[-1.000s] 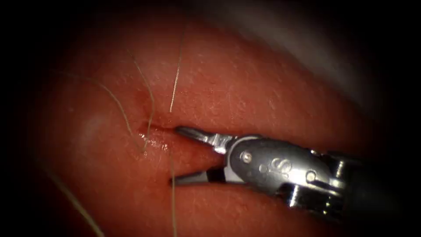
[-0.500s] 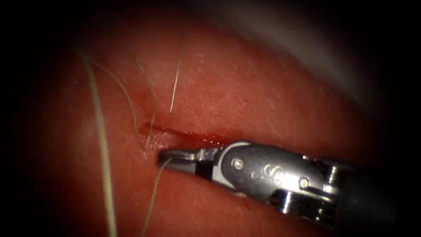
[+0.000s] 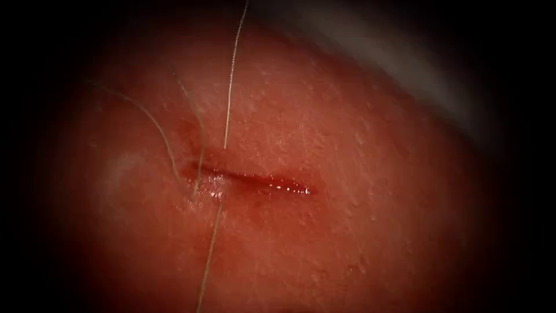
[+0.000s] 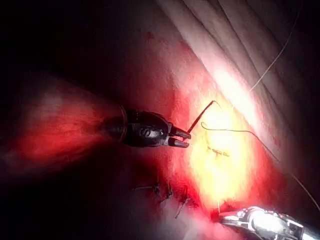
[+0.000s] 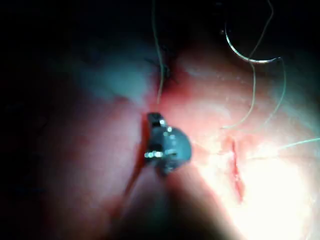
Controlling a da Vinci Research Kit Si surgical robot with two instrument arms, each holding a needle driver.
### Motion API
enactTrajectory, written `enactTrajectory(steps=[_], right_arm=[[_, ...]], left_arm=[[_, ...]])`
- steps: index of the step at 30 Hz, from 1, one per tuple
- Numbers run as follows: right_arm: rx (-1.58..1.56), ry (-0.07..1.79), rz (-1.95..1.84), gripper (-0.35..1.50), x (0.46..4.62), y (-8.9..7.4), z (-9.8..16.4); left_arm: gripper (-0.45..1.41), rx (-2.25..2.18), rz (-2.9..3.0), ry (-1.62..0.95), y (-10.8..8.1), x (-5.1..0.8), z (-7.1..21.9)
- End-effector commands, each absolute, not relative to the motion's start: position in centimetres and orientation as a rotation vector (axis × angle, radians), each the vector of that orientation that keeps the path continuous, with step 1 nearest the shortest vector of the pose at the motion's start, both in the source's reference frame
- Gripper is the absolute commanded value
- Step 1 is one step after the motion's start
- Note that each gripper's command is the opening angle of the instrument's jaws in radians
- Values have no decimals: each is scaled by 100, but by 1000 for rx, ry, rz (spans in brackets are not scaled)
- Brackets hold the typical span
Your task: Wound Closure
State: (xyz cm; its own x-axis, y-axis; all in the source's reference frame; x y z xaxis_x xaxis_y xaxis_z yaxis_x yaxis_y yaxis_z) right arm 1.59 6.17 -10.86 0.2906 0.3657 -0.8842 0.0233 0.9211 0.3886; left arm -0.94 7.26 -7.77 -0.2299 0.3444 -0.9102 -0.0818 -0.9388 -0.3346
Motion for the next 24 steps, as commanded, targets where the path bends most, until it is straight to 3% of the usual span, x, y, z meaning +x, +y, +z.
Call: enactTrajectory(steps=[1,18,19,20,21,22,24], right_arm=[[363,1267,228,-35,169,611,-1088],[463,1279,119,-35,189,567,-1123],[473,1280,117,-16,188,567,-1123],[445,1284,139,61,184,570,-1121],[445,1284,139,61,184,570,-1121],[409,1278,170,106,178,574,-1118],[394,1272,188,120,165,583,-1115]], left_arm=[[-35,-1751,2246,-318,721,-98,-771],[-35,-1753,2247,-319,721,-96,-771],[-35,-1753,2247,-319,721,-96,-771],[-35,-1753,2247,-320,721,-96,-771],[-35,-1753,2247,-320,721,-96,-771],[-35,-1753,2247,-320,721,-96,-771],[-35,-1753,2247,-320,721,-95,-771]])
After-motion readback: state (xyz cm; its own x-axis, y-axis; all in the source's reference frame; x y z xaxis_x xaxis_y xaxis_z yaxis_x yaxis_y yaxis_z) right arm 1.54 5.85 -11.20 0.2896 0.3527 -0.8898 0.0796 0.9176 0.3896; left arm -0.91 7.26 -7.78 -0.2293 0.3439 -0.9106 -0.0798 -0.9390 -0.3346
